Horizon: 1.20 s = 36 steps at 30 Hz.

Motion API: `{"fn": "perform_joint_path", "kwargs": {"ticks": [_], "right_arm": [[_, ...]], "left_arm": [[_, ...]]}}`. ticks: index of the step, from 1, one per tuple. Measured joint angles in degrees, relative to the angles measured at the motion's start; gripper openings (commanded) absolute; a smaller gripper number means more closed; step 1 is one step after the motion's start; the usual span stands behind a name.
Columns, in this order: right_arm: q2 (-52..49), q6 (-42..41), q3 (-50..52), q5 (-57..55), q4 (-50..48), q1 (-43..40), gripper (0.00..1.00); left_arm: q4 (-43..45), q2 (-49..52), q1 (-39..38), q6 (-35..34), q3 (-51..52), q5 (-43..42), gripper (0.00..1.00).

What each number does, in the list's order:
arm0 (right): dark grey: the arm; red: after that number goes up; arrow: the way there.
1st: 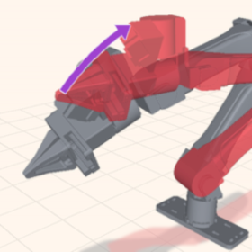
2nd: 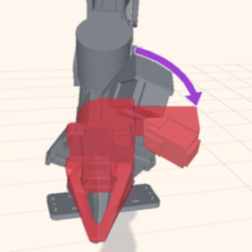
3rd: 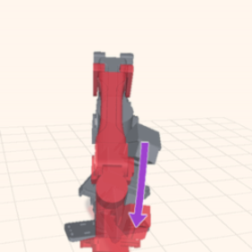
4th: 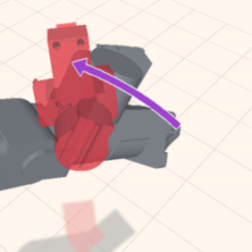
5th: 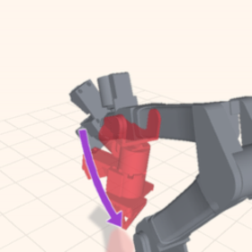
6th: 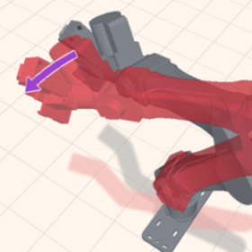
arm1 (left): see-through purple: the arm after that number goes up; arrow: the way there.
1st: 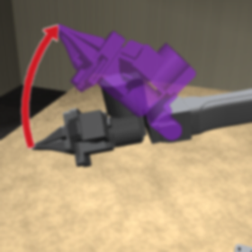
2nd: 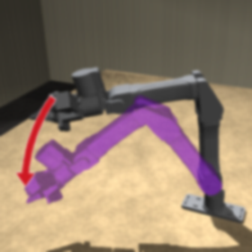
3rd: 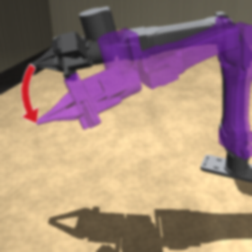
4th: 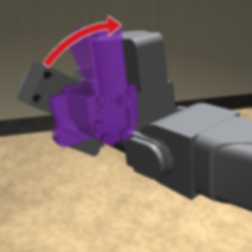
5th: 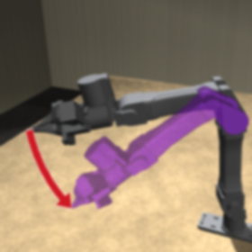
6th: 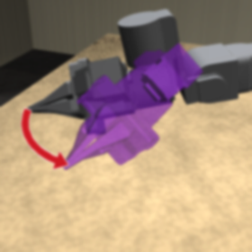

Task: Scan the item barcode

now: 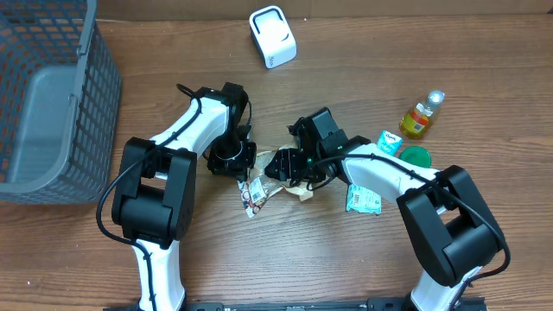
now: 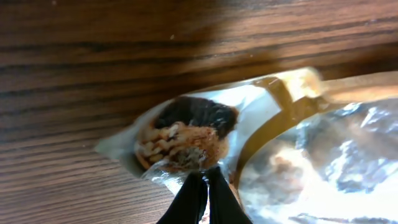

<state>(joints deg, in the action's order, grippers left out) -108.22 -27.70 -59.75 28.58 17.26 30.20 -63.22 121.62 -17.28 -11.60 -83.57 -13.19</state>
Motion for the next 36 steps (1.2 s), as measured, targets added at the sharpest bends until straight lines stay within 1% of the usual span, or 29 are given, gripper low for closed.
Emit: {"fn": "perform_joint_path", "kwargs": {"ticks": [1,2,4,12,17,21,23,27,28,30,32,33,36], "right_arm": [[0.0,-0.7,0.2,1.2,-1.2,0.0,0.58],[0.0,-1.1,0.2,2.3,-2.3,0.0,0.48],[0.0,-1.9,0.2,4.6,-4.4,0.0,0.42],[0.0,-3.8,0.2,7.3,-5.5,-0.1,0.39],[0.0,-4.0,0.2,8.5,-5.5,-0.1,0.3],[0.0,-4.3,0.2,10.7,-5.6,-0.2,0.21],[0.0,-4.2,0.2,12.0,-5.6,-0.2,0.15],[0.0,-4.2,0.2,14.8,-5.6,-0.3,0.08],[0.0,-4.1,0.2,15.5,-5.7,-0.5,0.05],[0.0,-3.7,0.2,17.6,-5.7,-1.2,0.04],[0.0,-3.1,0.2,20.2,-5.7,-2.7,0.04],[0.0,-2.8,0.2,21.3,-5.7,-3.5,0.04],[0.0,-1.0,0.2,26.9,-5.7,-6.5,0.04]], "left_arm": [[0.0,0.0,0.0,0.0,0.0,0.2,0.04],[-0.1,0.0,0.0,0.0,0.0,0.2,0.04],[-0.2,0.0,0.0,0.0,0.0,0.4,0.04],[-0.1,-0.1,0.0,0.0,0.1,0.7,0.04],[-0.1,-0.1,0.0,0.0,0.1,0.9,0.04],[-0.6,-0.2,0.2,0.0,-0.1,1.3,0.04],[-2.2,-0.1,0.6,0.0,-0.9,1.5,0.04],[-8.1,-0.1,2.5,0.0,-9.3,1.6,0.04],[-9.2,-0.2,3.1,0.0,-12.6,1.6,0.04],[-10.9,-0.4,4.2,0.0,-18.6,1.6,0.04],[-12.1,-1.1,5.6,0.0,-23.8,1.7,0.07],[-12.7,-1.4,6.2,0.0,-25.7,1.7,0.11],[-12.9,-2.3,8.1,0.0,-29.6,1.7,0.17]]}}
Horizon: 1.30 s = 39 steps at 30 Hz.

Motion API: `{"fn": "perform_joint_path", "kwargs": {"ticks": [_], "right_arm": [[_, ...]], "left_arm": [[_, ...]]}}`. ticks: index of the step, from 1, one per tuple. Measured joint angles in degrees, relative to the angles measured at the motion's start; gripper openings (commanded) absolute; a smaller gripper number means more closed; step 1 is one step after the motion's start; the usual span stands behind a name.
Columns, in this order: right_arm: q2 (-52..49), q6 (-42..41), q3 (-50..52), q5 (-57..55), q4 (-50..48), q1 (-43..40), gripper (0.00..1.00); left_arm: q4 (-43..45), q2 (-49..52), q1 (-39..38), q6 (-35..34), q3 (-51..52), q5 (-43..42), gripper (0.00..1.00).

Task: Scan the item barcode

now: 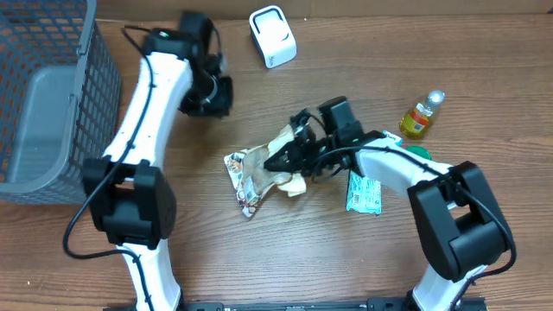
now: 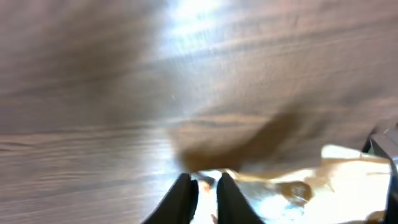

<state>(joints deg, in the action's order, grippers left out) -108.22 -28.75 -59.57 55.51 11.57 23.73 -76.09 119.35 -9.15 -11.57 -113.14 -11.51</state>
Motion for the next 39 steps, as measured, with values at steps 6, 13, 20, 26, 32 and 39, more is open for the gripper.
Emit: {"fn": "perform_joint_path", "kwargs": {"ticks": [6,13,20,26,32,39], "right_arm": [[0.1,6.1,0.0,15.8,0.7,-4.4,0.04],[5.9,12.4,0.0,21.3,6.6,-5.5,0.04],[18.9,14.4,0.0,19.5,10.3,-5.6,0.04],[23.6,14.9,0.0,16.2,13.1,-5.7,0.04],[23.8,15.1,0.0,14.9,13.3,-5.7,0.04],[23.8,15.3,0.0,11.2,14.6,-5.6,0.04]], "left_arm": [[0.0,-0.3,4.4,0.0,-1.0,2.0,0.36],[0.2,-0.3,8.2,0.0,-1.0,4.0,0.85],[0.2,-0.3,9.6,0.0,-1.0,5.0,1.0],[0.2,-0.3,9.6,0.0,-1.0,5.2,1.0],[0.2,-0.3,9.6,0.0,-1.0,5.4,1.0],[0.2,-0.3,9.6,0.0,-1.0,5.4,1.0]]}}
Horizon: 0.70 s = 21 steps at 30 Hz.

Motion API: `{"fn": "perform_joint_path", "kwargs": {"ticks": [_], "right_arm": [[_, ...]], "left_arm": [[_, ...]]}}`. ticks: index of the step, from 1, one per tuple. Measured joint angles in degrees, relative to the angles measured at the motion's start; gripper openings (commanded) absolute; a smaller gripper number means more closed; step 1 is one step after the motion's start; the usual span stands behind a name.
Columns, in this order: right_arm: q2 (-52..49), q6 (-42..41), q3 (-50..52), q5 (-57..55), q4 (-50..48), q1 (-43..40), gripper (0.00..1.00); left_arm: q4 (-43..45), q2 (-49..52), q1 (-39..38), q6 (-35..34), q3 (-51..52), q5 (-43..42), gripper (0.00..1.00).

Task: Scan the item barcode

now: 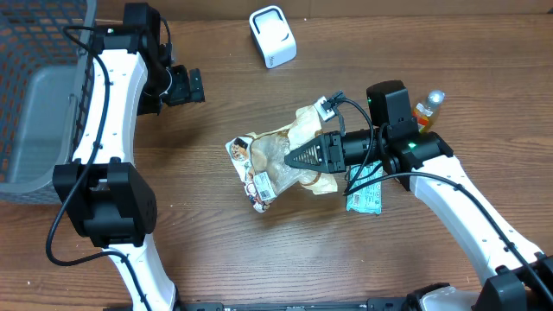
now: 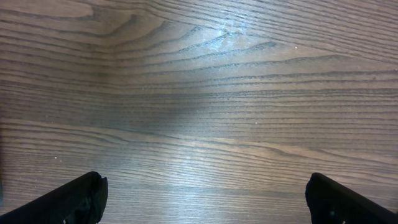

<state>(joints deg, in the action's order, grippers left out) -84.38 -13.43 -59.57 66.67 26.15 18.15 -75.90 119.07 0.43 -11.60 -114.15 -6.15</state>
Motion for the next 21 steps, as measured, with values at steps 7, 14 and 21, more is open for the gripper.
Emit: {"fn": "perform_joint_path", "kwargs": {"ticks": [7,14,21], "right_arm": [[-0.6,4.2,0.0,-22.1,6.7,5.5,0.04],[-4.8,11.7,-0.1,-44.6,4.9,13.6,0.04],[-5.5,18.5,-13.8,-51.8,8.7,13.7,0.04]], "left_arm": [[0.0,0.0,0.0,0.0,0.0,0.0,1.0],[0.0,0.0,0.0,0.0,0.0,0.0,1.0],[0.0,0.0,0.0,0.0,0.0,0.0,1.0]]}}
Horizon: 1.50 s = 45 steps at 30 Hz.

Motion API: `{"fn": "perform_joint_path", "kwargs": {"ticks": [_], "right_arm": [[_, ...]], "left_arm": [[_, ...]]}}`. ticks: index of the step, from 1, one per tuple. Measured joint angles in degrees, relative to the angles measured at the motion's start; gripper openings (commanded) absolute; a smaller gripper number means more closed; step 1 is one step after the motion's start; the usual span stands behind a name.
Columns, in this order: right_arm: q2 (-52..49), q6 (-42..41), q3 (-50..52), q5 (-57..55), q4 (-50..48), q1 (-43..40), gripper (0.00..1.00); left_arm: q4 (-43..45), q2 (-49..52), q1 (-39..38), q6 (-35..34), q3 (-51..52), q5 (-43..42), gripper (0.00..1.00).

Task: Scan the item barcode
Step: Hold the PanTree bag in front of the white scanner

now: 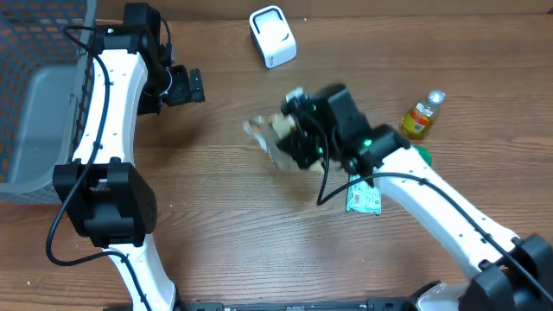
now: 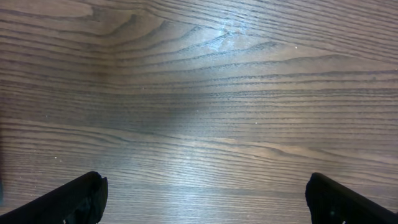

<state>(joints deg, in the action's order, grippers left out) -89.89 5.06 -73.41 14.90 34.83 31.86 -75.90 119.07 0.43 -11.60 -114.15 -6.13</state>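
Note:
A white barcode scanner (image 1: 272,36) stands at the back of the wooden table (image 1: 259,250). A crinkled clear snack packet (image 1: 262,138), blurred by motion, hangs in the air in front of the scanner. My right gripper (image 1: 292,138) is shut on its right end. Far to the left, near the basket, my left gripper (image 1: 183,86) is open and holds nothing. In the left wrist view only bare wood lies under the left gripper (image 2: 205,202), with its fingertips (image 2: 74,199) wide apart at the bottom corners.
A grey mesh basket (image 1: 52,95) fills the left edge. By the right arm are a small yellow bottle (image 1: 421,117), a green lid (image 1: 417,156), a teal carton (image 1: 389,141) and a flat green-and-white packet (image 1: 364,199).
My right gripper has swung up and to the left with the snack packet, which now hangs nearer the scanner and looks blurred. The left arm has not moved.
Both grippers were at the snack packet in the table's middle, the left one shut on its corner. Then the left was away near the scanner, almost shut, while the right kept the packet. Later the left stood open by the basket, and the right holds the packet raised.

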Motion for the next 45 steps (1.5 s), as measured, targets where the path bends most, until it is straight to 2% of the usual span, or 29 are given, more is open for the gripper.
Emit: {"fn": "perform_joint_path", "kwargs": {"ticks": [3,6,11,16,25,28,31,45], "right_arm": [[0.0,4.3,-9.2,-2.2,0.3,0.0,0.04],[0.3,9.2,-14.3,-5.6,-3.1,0.0,0.04],[-0.1,19.6,-14.9,-12.7,-12.3,0.0,0.04],[-4.6,29.9,-15.0,-19.7,-23.2,0.0,0.04],[-22.6,43.2,-14.9,-26.3,-45.1,-0.2,0.04],[-27.1,45.1,-14.9,-27.2,-52.5,-0.6,0.04],[-30.2,46.0,-14.9,-27.4,-55.8,-1.5,0.04],[-36.3,41.6,-14.9,-25.8,-59.8,-3.3,0.04]], "left_arm": [[0.0,0.0,0.0,0.0,0.0,0.0,1.0],[0.0,0.0,0.0,0.0,0.0,0.0,1.0],[0.0,0.0,0.0,0.0,0.0,0.0,1.0],[0.0,0.0,0.0,0.0,0.0,0.0,1.0],[0.0,0.0,0.0,0.0,0.0,0.4,1.0],[0.0,0.0,0.0,0.0,0.0,0.4,1.0],[0.0,0.0,0.0,0.0,0.0,0.4,1.0],[0.0,0.0,0.0,0.0,0.0,0.4,1.0]]}}
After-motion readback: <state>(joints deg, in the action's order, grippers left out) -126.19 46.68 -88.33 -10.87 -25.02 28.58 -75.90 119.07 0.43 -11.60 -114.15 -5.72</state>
